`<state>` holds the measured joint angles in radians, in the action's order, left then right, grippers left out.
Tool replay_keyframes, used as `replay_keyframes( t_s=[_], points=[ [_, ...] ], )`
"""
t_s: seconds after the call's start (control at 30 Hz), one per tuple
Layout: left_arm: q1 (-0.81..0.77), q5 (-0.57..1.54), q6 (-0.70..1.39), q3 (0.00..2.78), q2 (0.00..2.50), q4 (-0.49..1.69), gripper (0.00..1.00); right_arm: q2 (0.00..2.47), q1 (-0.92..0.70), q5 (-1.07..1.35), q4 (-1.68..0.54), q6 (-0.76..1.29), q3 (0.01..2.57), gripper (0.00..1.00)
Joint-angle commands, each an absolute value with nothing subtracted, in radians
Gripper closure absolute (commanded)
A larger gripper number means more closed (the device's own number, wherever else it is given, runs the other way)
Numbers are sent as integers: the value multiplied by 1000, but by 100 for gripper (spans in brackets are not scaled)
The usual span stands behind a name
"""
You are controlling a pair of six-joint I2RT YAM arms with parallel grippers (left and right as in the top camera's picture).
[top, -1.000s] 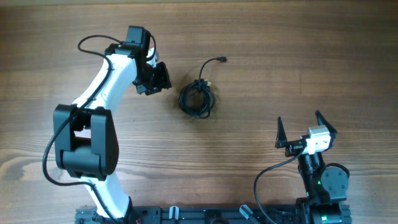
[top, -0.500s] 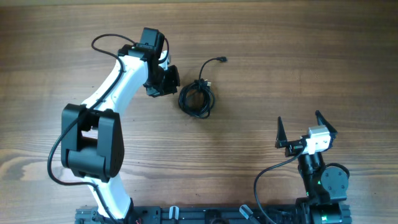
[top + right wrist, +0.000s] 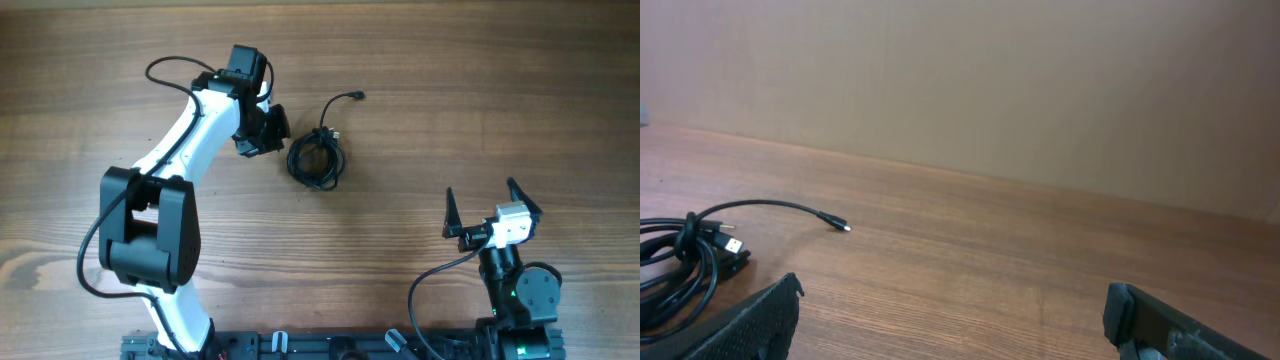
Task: Untangle cables
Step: 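Lower the left gripper down beside the cable coil's plug ends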
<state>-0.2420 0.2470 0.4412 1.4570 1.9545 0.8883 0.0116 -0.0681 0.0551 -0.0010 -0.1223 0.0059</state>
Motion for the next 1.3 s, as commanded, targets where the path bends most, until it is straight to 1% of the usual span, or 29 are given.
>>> replay_keyframes(
  t_s=[0.0,0.2,0.4,0.5,0.73,0.83,0.9,1.0,1.07,1.17,1.27],
  points=[
    [-245,158,515,1470,1969,874,96,5,-73,52,1,-131,5,0],
    [-245,151,537,1470,1969,844,96,5,-73,52,1,-131,5,0],
    [-245,76,570,1470,1969,841,95,5,-73,52,1,-131,5,0],
    [-245,79,570,1470,1969,845,86,5,-73,52,1,-131,5,0],
    [-245,88,570,1444,1969,862,74,5,-73,52,1,-131,5,0],
    [-245,88,570,1416,1969,854,70,5,-73,52,1,-131,5,0],
    [-245,88,570,1402,1969,849,62,5,-73,52,1,-131,5,0],
    [-245,88,570,1393,1969,849,56,5,-73,52,1,-131,5,0],
    [-245,88,570,1393,1969,847,47,5,-73,52,1,-130,5,1],
    [-245,88,569,1393,1969,822,41,5,-73,52,1,-130,5,0],
    [-245,88,570,1393,1969,778,27,5,-73,52,1,-131,5,0]
  ],
)
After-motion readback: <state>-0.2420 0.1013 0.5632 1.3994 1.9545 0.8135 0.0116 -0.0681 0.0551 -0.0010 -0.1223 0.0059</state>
